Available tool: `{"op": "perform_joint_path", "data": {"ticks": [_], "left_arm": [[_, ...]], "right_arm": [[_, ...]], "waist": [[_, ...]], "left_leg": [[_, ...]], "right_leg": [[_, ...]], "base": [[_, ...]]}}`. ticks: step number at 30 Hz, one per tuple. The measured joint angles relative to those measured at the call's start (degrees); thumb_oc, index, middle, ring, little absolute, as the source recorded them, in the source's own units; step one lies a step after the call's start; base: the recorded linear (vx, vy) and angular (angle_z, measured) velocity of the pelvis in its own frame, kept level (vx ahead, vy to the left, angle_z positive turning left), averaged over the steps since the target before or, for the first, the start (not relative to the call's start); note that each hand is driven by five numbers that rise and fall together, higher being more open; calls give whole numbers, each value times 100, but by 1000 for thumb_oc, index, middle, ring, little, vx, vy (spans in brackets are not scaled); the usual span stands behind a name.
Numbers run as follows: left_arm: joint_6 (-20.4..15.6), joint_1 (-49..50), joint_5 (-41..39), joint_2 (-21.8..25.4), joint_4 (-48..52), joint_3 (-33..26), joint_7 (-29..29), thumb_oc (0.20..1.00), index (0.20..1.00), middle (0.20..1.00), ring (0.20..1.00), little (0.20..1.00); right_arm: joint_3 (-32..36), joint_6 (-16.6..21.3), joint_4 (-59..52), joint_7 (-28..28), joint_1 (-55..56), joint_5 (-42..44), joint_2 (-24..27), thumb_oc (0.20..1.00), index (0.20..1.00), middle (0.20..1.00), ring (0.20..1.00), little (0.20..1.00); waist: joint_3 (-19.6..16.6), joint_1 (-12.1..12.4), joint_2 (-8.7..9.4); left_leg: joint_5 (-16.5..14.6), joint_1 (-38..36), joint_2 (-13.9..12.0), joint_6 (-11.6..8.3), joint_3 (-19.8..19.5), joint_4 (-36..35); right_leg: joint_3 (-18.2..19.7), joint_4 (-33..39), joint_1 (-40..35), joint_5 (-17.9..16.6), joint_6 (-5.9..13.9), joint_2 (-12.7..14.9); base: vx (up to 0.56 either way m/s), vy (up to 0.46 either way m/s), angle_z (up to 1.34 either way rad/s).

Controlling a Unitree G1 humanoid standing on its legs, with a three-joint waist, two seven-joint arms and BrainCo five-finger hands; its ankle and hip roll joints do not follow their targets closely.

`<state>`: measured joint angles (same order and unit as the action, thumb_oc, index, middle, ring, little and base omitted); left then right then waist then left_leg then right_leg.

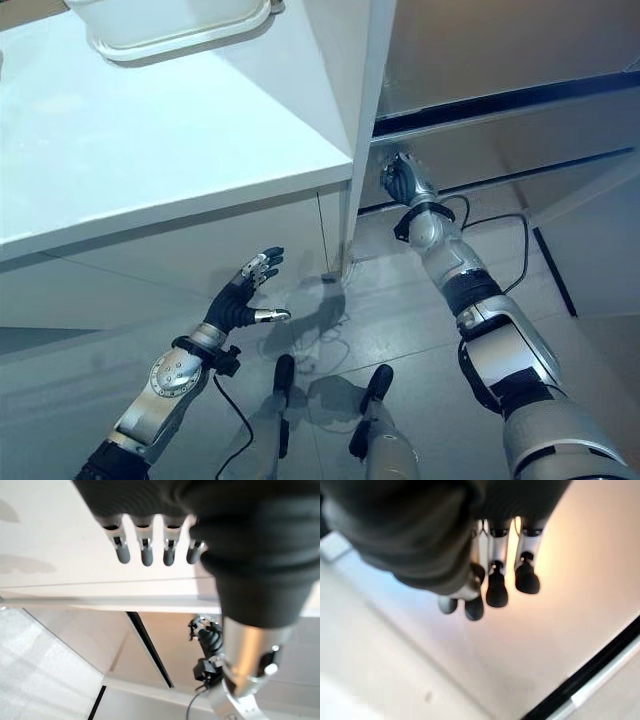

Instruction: Take the drinks into the refrigerator

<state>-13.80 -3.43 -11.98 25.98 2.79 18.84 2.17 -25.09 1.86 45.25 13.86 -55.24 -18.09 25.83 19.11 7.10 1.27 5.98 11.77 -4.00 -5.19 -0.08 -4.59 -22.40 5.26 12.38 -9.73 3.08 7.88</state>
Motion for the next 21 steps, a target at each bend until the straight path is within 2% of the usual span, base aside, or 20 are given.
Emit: {"op": "perform_joint_path", "data": {"ticks": [6, 7, 8, 15, 18, 21], "left_arm": [[-1, 1, 4, -6, 0, 3, -15, 1000, 1000, 1000, 1000, 1000], [-1, 1, 5, -6, 0, 3, -20, 1000, 1000, 1000, 1000, 1000], [-1, 0, 6, -6, 0, 3, -25, 1000, 1000, 1000, 1000, 1000], [-32, 27, -4, -58, -36, 1, -66, 1000, 1000, 1000, 1000, 1000], [-73, 27, -140, -276, -442, -61, -64, 1000, 1000, 1000, 1000, 1000], [-40, 74, -405, -487, -1017, -154, -110, 1000, 1000, 1000, 1000, 1000]], "right_arm": [[4, 17, -1, 0, 5, 0, -1, 200, 200, 200, 200, 200], [16, 21, -5, 0, 19, 1, -1, 507, 507, 507, 507, 507], [37, 39, -10, 0, 52, 3, -3, 1000, 1000, 1000, 1000, 1000], [570, 200, -157, 49, 786, 242, -76, 1000, 1000, 1000, 1000, 1000], [995, 245, -116, 96, 1705, 658, -421, 1000, 1000, 1000, 1000, 1000], [972, 261, 30, 84, 2376, 854, -733, 1000, 1000, 1000, 1000, 1000]], "waist": [[2, -5, 1], [3, -8, 2], [3, -5, 3], [59, -35, 55], [77, -74, 81], [93, -192, 94]], "left_leg": [[0, 1, 1, 0, -4, -1], [0, 1, 2, 0, -2, 0], [0, 1, 2, 0, 0, 0], [-2, -6, 9, 2, 8, -2], [-7, -52, 38, 14, 21, -3], [-15, -173, 32, 17, 71, -17]], "right_leg": [[-1, 0, 1, 0, 0, 1], [-1, 0, 2, 0, 0, 1], [-1, 0, 1, 0, 1, 2], [9, -1, -6, 14, 18, 9], [19, -2, -36, 22, 30, 38], [52, -2, -121, 31, 41, 32]], "base": [[0, 0, 0], [0, 0, 0], [0, 0, 0], [0, 0, 0], [0, -2, -1], [0, -24, -8]]}}
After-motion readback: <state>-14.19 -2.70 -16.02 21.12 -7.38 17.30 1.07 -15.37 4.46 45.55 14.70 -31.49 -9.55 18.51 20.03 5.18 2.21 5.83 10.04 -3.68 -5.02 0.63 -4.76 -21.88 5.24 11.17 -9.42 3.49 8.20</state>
